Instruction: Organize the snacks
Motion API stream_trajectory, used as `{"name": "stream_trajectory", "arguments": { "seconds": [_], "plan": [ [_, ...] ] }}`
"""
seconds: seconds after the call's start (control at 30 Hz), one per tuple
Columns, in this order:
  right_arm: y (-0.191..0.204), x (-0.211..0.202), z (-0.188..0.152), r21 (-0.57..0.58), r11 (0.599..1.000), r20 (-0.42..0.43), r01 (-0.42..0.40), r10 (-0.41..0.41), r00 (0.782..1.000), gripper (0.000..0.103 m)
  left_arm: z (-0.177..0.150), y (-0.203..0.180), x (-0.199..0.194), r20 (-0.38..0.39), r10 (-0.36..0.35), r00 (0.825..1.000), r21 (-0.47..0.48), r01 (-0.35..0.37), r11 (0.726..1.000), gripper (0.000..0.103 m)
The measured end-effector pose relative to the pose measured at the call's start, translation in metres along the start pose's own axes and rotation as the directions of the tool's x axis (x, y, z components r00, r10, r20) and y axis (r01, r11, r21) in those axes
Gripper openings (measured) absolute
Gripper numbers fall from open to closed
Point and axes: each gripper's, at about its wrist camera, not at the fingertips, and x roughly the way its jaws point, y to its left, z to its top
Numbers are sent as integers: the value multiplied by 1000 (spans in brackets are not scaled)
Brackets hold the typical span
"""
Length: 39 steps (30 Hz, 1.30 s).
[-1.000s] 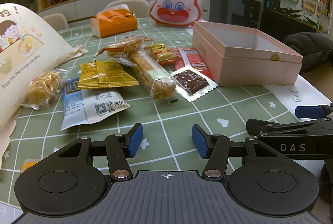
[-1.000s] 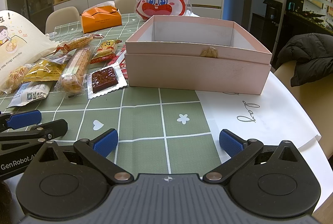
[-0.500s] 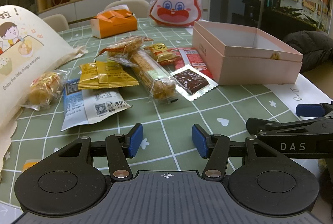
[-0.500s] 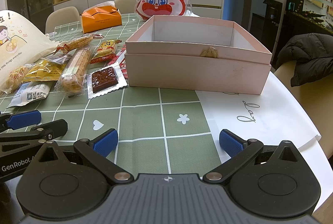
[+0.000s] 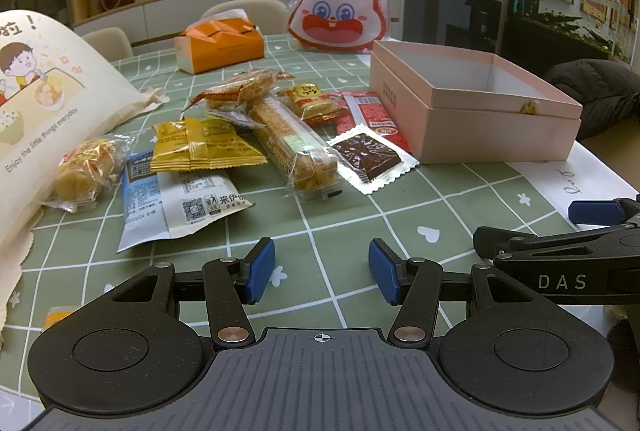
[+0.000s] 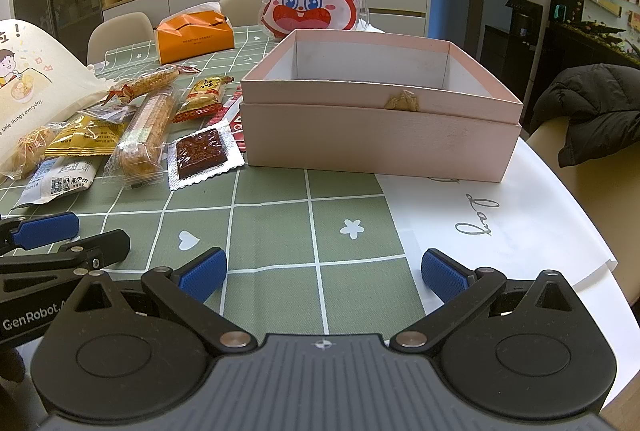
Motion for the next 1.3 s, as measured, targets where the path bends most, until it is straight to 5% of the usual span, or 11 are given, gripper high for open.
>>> {"name": "stream_trajectory", "arguments": {
  "seconds": [0.53,0.77,0.9,1.17,1.3],
  "plan": [
    [0,0,0,0,1000,0,0,0,1000,103,-1,3,-3,4,-19,1000,-19,19,1000,58],
    [1,0,1,-5,1000,0,-4,4,1000,103,1,24,-12,12,-145,989,-83,146,986,50],
    [-1,0,3,-51,997,-18,-61,60,998,103,11,53,-36,56,-150,987,-76,154,985,50],
    [-5,2,12,-115,984,-94,-137,126,988,103,14,156,-63,58,43,997,-223,-29,974,49],
    [-6,3,12,-133,979,-106,-155,142,984,103,1,185,-59,2,-37,999,-333,36,942,49]
  ]
}}
